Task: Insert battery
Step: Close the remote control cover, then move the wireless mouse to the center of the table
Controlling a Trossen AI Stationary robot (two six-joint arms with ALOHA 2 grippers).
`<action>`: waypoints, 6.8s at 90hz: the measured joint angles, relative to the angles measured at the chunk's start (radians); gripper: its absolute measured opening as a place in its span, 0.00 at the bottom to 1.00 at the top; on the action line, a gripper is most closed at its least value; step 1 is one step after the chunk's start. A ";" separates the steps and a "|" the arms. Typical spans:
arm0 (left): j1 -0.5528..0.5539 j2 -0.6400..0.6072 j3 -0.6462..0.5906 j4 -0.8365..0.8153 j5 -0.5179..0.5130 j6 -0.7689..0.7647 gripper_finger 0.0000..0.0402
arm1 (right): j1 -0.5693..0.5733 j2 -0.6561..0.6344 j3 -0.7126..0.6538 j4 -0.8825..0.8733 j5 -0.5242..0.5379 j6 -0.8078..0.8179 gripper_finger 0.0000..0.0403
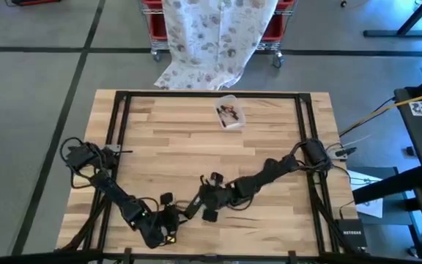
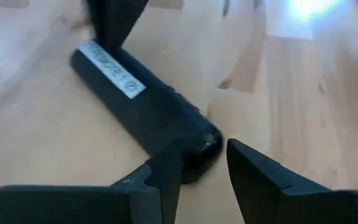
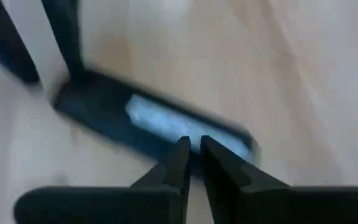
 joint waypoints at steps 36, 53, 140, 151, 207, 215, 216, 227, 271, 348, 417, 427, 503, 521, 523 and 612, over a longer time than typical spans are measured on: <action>0.062 -0.076 -0.008 -0.220 -0.162 0.100 0.28 | 0.113 0.005 -0.024 0.007 0.005 -0.093 0.11; 0.047 -0.210 -0.004 -0.507 -0.187 -0.044 0.28 | 0.115 0.058 -0.029 0.130 0.101 -0.345 0.30; -0.044 -0.215 -0.002 -0.339 -0.207 0.046 0.28 | -0.160 0.023 -0.024 0.062 -0.094 -0.486 0.14; -0.041 -0.216 -0.001 -0.340 -0.209 0.053 0.28 | -0.255 -0.010 -0.025 0.058 -0.408 -0.410 0.13; -0.009 -0.213 -0.001 -0.338 -0.187 0.041 0.28 | -0.357 -0.112 0.033 -0.141 -0.249 -0.320 0.55; -0.011 -0.213 -0.001 -0.337 -0.187 0.030 0.28 | -0.291 -0.188 0.033 -0.294 -0.174 -0.313 0.56; -0.011 -0.213 -0.001 -0.338 -0.187 0.029 0.28 | -0.280 -0.198 0.033 -0.315 -0.168 -0.309 0.57; -0.016 -0.213 -0.001 -0.337 -0.187 0.027 0.28 | -0.154 -0.295 0.014 -0.567 -0.140 -0.212 0.57; -0.031 -0.213 -0.001 -0.331 -0.187 0.026 0.28 | 0.157 -0.489 -0.397 -1.019 -0.059 0.704 0.57; 0.081 -0.213 -0.001 -0.091 -0.080 0.259 0.28 | 0.106 -0.482 -0.600 0.083 -0.051 0.106 0.57; 0.072 -0.207 -0.001 -0.104 -0.048 0.263 0.28 | -0.215 -0.210 -0.562 0.391 0.286 0.034 0.91; 0.071 -0.207 -0.001 -0.105 -0.048 0.263 0.28 | -0.270 -0.169 -0.562 0.476 0.197 0.007 0.93; 0.068 -0.207 -0.002 -0.128 -0.041 0.254 0.28 | -0.221 -0.177 -0.541 0.565 0.133 -0.290 0.09; 0.066 -0.207 -0.002 -0.177 -0.020 0.254 0.28 | -0.304 -0.178 -0.314 0.298 0.000 -0.623 0.26; 0.066 -0.207 -0.002 -0.183 -0.009 0.254 0.28 | -0.324 -0.175 -0.278 0.251 -0.040 -0.642 0.29; 0.001 -0.211 -0.002 -0.233 0.199 0.113 0.28 | -0.562 0.248 0.399 -0.667 -0.352 -0.979 0.67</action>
